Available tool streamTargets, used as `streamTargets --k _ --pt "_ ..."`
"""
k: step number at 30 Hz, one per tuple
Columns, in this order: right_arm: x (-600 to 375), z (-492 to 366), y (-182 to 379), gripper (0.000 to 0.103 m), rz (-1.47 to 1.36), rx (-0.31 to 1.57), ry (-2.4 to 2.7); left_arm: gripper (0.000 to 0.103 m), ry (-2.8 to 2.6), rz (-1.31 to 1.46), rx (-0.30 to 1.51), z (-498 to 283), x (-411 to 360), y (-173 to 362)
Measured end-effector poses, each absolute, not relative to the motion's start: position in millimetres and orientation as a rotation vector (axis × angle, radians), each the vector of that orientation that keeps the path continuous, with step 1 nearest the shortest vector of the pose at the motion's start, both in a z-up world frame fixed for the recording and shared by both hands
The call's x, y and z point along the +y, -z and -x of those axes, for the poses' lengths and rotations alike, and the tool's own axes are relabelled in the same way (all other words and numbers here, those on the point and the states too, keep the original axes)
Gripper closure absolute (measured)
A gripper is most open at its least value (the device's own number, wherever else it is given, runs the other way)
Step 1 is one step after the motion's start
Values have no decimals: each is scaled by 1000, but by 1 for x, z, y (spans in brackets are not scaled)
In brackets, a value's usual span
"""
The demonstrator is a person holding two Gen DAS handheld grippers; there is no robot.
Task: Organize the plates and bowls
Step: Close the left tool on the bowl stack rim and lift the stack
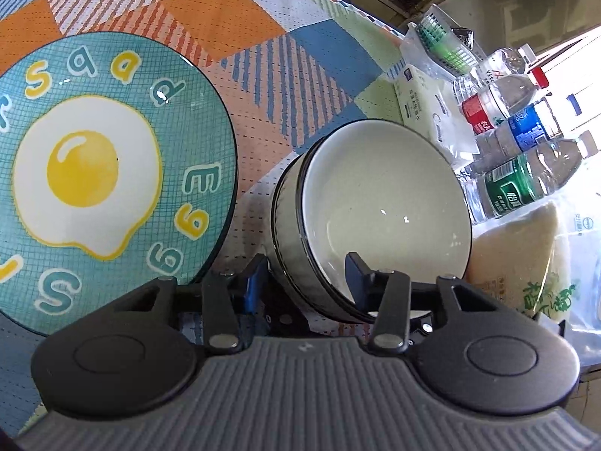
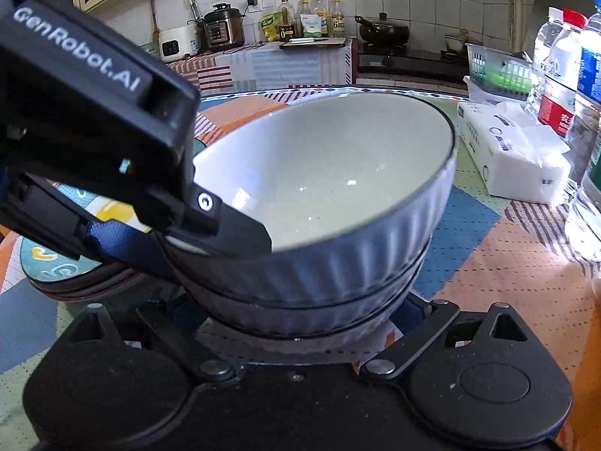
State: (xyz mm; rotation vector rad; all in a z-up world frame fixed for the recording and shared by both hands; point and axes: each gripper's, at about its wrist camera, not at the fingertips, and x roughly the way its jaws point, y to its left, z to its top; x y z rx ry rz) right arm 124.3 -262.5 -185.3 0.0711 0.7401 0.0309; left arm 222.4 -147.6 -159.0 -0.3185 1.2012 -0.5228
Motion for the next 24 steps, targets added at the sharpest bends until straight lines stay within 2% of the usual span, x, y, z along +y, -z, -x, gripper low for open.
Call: streamTargets --k 5,13,24 --pt "-262 -122 184 9 -51 740 -37 65 513 268 1184 -219 -153 160" --pt "-259 -117 184 10 -52 716 -31 64 552 178 1144 -208 -151 151" --pt "-238 -100 151 10 -37 618 -26 64 596 118 1062 -189 -127 103"
